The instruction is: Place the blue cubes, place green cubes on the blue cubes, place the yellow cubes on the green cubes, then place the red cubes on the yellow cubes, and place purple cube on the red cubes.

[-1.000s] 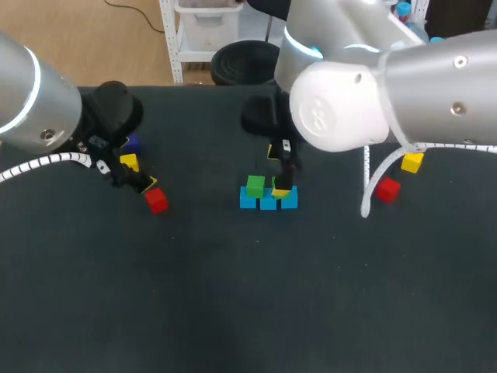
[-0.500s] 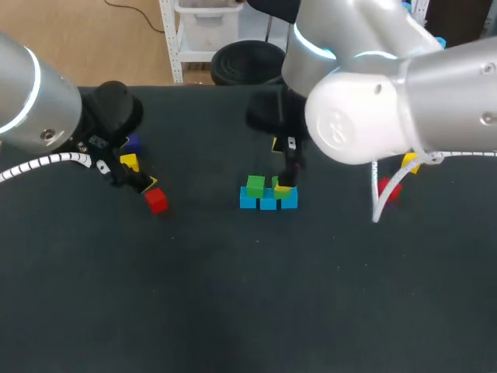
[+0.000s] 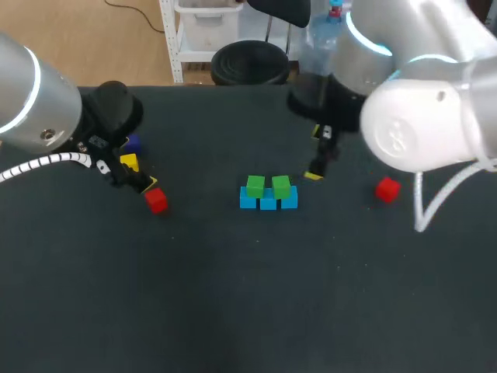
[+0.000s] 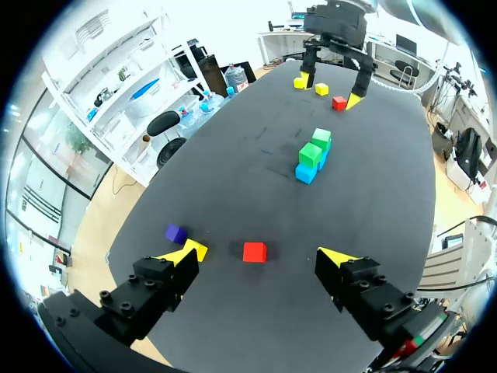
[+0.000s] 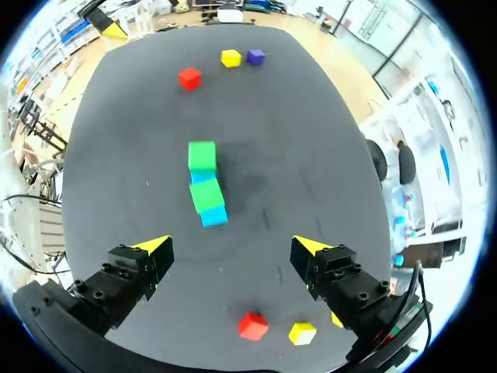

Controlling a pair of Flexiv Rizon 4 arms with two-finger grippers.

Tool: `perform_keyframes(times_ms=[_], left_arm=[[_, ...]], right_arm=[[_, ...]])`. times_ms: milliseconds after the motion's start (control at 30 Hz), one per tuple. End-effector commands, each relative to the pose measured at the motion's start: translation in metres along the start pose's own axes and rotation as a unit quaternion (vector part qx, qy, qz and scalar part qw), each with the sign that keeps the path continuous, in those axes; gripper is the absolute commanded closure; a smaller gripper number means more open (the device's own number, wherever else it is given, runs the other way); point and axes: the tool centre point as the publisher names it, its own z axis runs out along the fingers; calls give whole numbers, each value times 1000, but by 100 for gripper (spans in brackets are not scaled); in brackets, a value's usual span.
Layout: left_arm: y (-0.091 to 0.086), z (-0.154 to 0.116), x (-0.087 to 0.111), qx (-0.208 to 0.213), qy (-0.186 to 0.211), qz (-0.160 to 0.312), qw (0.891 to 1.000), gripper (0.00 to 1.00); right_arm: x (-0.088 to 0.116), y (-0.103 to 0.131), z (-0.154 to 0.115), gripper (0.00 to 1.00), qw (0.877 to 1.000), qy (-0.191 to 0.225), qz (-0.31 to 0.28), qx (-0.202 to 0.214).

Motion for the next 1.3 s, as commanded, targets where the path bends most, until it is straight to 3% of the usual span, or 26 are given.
perform_keyframes(times_ms=[33, 333, 567, 667, 800, 1033, 1300], left_arm=[[1, 0, 1, 2, -2, 1, 1000, 0], [1, 0, 1, 2, -2, 1, 1000, 0], [1, 0, 1, 2, -2, 1, 1000, 0], [1, 0, 1, 2, -2, 1, 1000, 0], [1, 0, 1, 2, -2, 1, 1000, 0], [1, 0, 1, 2, -2, 1, 1000, 0], [1, 0, 1, 2, -2, 1, 1000, 0]], right_arm=[[16, 3, -9, 0, 998, 14, 11, 54], [43, -7, -3, 0, 990, 92, 86, 67], [70, -6, 6, 0, 986, 55, 143, 58], [79, -5, 6, 0, 987, 24, 149, 54], [95, -4, 1, 0, 986, 13, 156, 55], [112, -2, -6, 0, 986, 22, 160, 48], [125, -9, 10, 0, 987, 27, 158, 12]])
